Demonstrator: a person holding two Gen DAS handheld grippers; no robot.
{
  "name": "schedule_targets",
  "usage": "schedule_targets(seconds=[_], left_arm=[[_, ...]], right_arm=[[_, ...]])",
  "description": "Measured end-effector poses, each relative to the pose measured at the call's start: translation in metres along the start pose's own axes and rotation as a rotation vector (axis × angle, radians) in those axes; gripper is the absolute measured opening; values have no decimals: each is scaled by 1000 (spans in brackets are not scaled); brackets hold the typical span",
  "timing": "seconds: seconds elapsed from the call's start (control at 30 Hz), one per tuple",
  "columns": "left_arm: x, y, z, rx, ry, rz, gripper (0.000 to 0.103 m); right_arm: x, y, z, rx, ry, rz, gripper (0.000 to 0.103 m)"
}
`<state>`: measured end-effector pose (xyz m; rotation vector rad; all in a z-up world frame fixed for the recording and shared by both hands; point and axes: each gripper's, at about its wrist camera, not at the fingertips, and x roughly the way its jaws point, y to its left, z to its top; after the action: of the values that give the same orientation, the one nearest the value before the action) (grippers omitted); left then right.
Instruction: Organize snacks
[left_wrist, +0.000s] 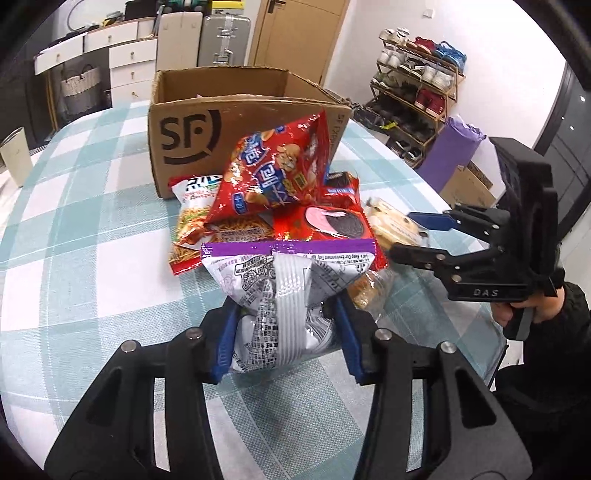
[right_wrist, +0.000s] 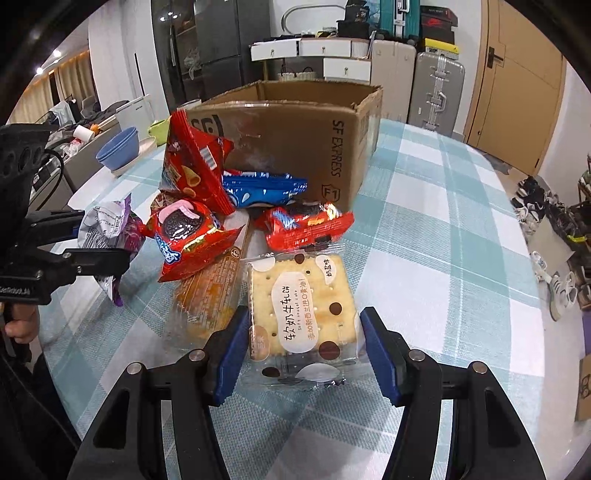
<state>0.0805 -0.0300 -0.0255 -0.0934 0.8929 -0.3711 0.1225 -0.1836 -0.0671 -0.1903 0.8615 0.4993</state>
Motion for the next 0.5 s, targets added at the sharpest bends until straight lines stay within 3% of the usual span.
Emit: schedule_targets(seconds=[0.5], left_arm=[[-38, 3, 8, -42, -87, 78, 44]], right_arm=[[-45, 8, 16, 28, -145, 12, 61]])
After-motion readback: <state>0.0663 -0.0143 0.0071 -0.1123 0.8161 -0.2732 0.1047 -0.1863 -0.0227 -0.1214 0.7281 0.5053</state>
